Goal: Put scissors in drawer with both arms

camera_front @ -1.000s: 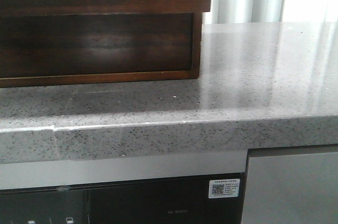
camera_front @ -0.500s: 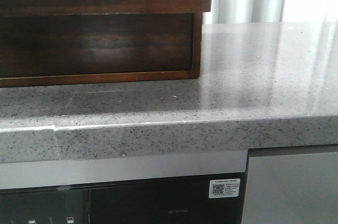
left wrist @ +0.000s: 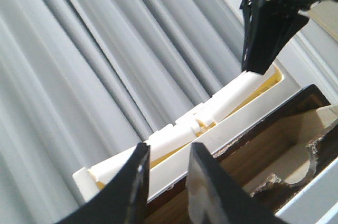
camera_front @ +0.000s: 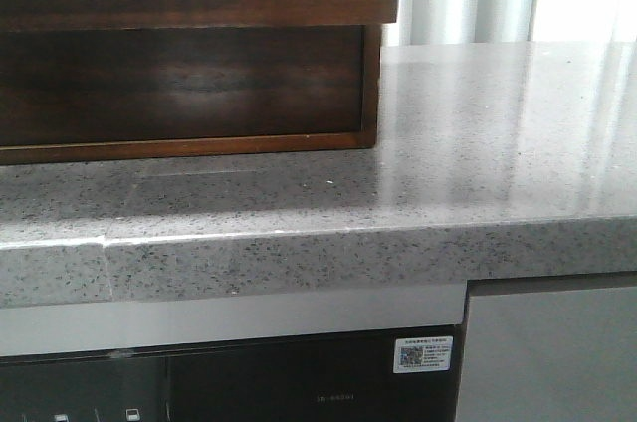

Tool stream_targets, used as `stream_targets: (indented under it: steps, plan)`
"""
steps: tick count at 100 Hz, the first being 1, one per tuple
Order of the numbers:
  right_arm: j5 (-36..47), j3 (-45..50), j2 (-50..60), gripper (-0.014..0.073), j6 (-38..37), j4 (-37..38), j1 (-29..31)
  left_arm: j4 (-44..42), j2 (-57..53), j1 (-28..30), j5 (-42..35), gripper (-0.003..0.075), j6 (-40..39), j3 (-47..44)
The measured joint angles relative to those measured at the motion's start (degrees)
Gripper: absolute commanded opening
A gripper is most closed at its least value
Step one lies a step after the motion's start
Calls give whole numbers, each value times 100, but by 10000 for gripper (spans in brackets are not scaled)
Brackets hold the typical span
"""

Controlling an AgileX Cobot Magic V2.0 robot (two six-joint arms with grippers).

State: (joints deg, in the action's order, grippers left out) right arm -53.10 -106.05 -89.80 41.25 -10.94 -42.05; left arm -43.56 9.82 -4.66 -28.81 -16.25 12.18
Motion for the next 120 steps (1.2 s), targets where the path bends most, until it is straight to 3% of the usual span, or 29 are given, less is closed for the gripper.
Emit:
stream_targets:
  steps: [11,48,93,120]
  plan:
    - [-202,0,263,-64,-219,0,0,-125,-350,0,340,-20,-402,-24]
    - [72,957,1629,-64,-361,0,0,-156,-921,0,1291,-19,-1442,-86]
    - [2296,4474,4433,-64,-369,0,0,-85,-996,0,1784,-19,-1829,-321]
    - [2950,6476,6306,-64,-369,-24,0,-64,-996,0,2045,-20,-1845,-376]
